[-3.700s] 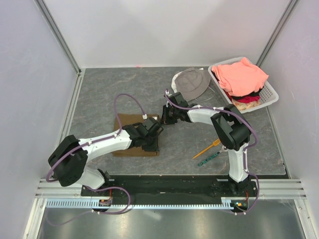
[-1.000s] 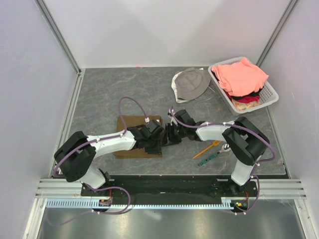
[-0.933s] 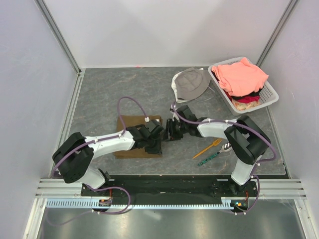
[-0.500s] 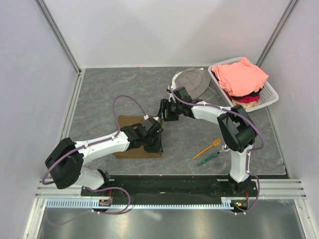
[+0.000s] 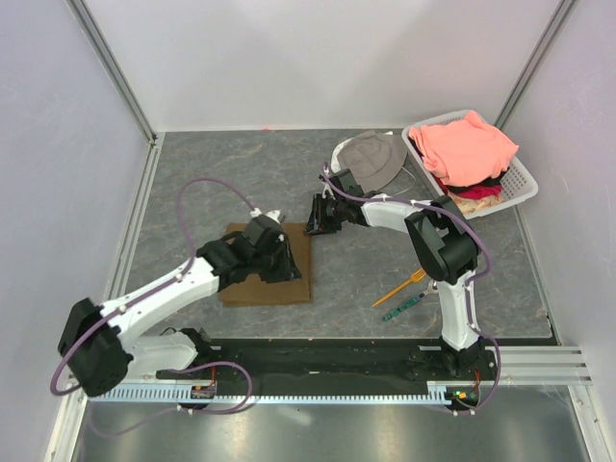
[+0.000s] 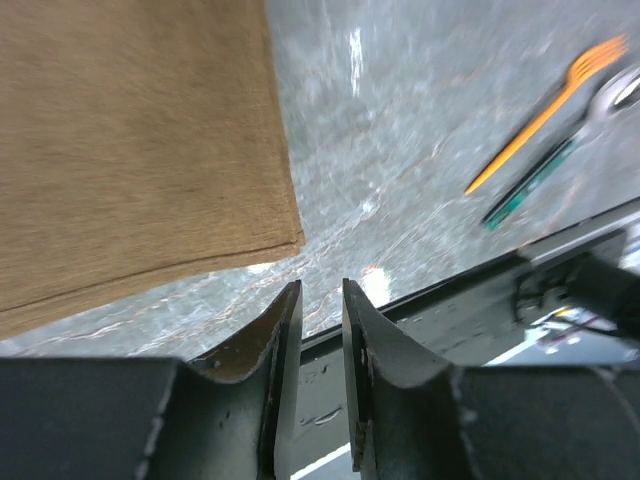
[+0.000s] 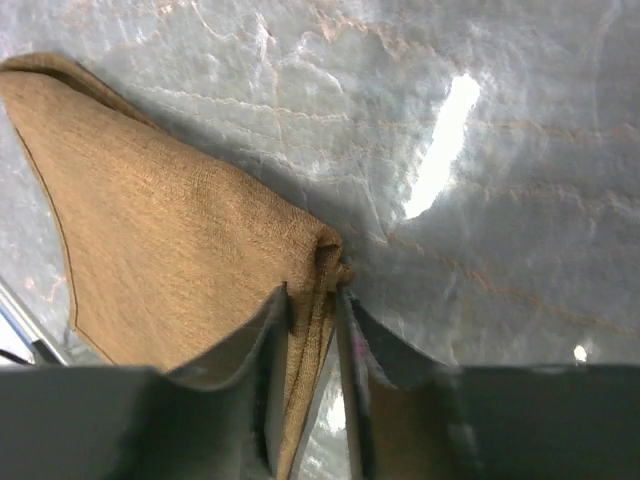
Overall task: Fold the napkin into a case and place the utensils inside
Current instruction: Smooth out the lower triangle-folded napkin at the center of the board.
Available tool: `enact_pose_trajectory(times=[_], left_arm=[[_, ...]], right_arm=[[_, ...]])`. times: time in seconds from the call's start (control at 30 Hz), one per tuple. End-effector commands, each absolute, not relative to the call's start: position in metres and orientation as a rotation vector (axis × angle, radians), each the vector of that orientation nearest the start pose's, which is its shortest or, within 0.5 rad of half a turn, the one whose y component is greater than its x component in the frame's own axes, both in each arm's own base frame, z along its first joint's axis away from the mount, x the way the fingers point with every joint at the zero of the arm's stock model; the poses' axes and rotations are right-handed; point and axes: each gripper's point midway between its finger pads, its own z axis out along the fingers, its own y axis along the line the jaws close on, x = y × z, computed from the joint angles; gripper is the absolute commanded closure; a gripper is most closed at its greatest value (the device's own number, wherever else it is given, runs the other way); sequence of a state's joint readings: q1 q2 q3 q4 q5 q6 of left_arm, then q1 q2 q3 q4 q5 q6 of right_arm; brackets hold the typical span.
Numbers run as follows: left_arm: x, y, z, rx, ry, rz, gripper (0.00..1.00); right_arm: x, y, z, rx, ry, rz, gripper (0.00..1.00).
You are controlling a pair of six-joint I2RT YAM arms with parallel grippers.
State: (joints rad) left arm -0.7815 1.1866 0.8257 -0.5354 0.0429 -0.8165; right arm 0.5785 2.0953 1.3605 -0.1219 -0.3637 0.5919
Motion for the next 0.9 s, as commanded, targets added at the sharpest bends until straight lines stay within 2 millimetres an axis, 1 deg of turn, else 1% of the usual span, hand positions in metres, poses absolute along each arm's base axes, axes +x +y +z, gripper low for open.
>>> enact_pose_trajectory(times=[0.0,0.03,0.07,0.1,0.13,0.17,0.2,0.23,0.27,0.3,0.33,0.37,0.4,0.43,0.47,0.5,0.53,0.57,0.6,0.63,0.67,0.7,0.73,0.77,0.8,0.83,0.87], left_arm=[[0.204,-0.218,0.155,-0.041,2.503,-0.754,0.70],[0.211,-0.204,0.157,-0.096,2.495,-0.742,0.70],[0.214,-0.197,0.161,-0.116,2.479,-0.747,0.69],[0.214,-0.191,0.171,-0.114,2.448,-0.774,0.69],[0.221,-0.178,0.176,-0.170,2.423,-0.765,0.69],[0.223,-0.172,0.180,-0.189,2.409,-0.767,0.69],[0.223,-0.168,0.186,-0.184,2.388,-0.788,0.68],[0.227,-0.159,0.190,-0.220,2.369,-0.787,0.68],[0.228,-0.156,0.191,-0.229,2.366,-0.795,0.68],[0.226,-0.157,0.193,-0.224,2.363,-0.823,0.68],[0.228,-0.153,0.193,-0.245,2.360,-0.829,0.68],[0.228,-0.153,0.194,-0.250,2.360,-0.842,0.68],[0.227,-0.155,0.195,-0.244,2.363,-0.867,0.68],[0.227,-0.152,0.195,-0.258,2.362,-0.867,0.69],[0.228,-0.151,0.196,-0.264,2.351,-0.869,0.69],[0.229,-0.150,0.195,-0.271,2.348,-0.866,0.69],[0.230,-0.148,0.196,-0.283,2.336,-0.867,0.69],[0.232,-0.150,0.200,-0.276,2.319,-0.887,0.69],[0.232,-0.151,0.199,-0.273,2.320,-0.902,0.69],[0.234,-0.152,0.197,-0.275,2.324,-0.918,0.70],[0.233,-0.156,0.199,-0.265,2.326,-0.957,0.70],[0.234,-0.157,0.199,-0.264,2.323,-0.970,0.70],[0.236,-0.158,0.200,-0.261,2.319,-0.980,0.70],[0.236,-0.159,0.199,-0.260,2.326,-0.992,0.70],[0.237,-0.160,0.198,-0.258,2.326,-0.994,0.68],[0.238,-0.159,0.199,-0.259,2.322,-0.997,0.63],[0.238,-0.159,0.198,-0.262,2.325,-0.996,0.60]], right_arm=[[0.392,0.350,0.023,-0.200,2.540,0.907,0.73],[0.394,0.350,0.019,-0.215,2.541,0.900,0.76],[0.395,0.352,0.019,-0.234,2.533,0.903,0.83],[0.400,0.353,0.021,-0.268,2.514,0.900,0.87],[0.402,0.352,0.017,-0.279,2.519,0.892,0.91],[0.405,0.351,0.016,-0.289,2.517,0.889,1.00],[0.409,0.352,0.019,-0.322,2.499,0.881,1.00],[0.409,0.349,0.017,-0.327,2.514,0.864,1.00],[0.410,0.348,0.017,-0.344,2.515,0.850,1.00],[0.415,0.349,0.024,-0.377,2.495,0.837,0.97],[0.411,0.345,0.026,-0.387,2.526,0.813,0.85],[0.414,0.344,0.034,-0.396,2.519,0.792,0.77],[0.418,0.338,0.046,-0.389,2.506,0.748,0.72],[0.414,0.331,0.050,-0.396,2.523,0.700,0.60],[0.412,0.325,0.053,-0.389,2.527,0.664,0.54],[0.413,0.319,0.068,-0.380,2.510,0.638,0.48],[0.408,0.309,0.069,-0.371,2.535,0.574,0.40],[0.406,0.305,0.072,-0.377,2.541,0.546,0.37],[0.401,0.304,0.081,-0.393,2.538,0.524,0.34],[0.396,0.297,0.083,-0.397,2.559,0.470,0.32],[0.388,0.295,0.082,-0.409,2.568,0.446,0.31],[0.378,0.302,0.093,-0.438,2.547,0.458,0.31],[0.370,0.306,0.096,-0.457,2.543,0.468,0.30],[0.360,0.308,0.093,-0.459,2.557,0.474,0.30],[0.346,0.320,0.100,-0.489,2.543,0.504,0.30],[0.339,0.328,0.102,-0.498,2.534,0.537,0.31],[0.325,0.335,0.097,-0.486,2.561,0.594,0.32]])
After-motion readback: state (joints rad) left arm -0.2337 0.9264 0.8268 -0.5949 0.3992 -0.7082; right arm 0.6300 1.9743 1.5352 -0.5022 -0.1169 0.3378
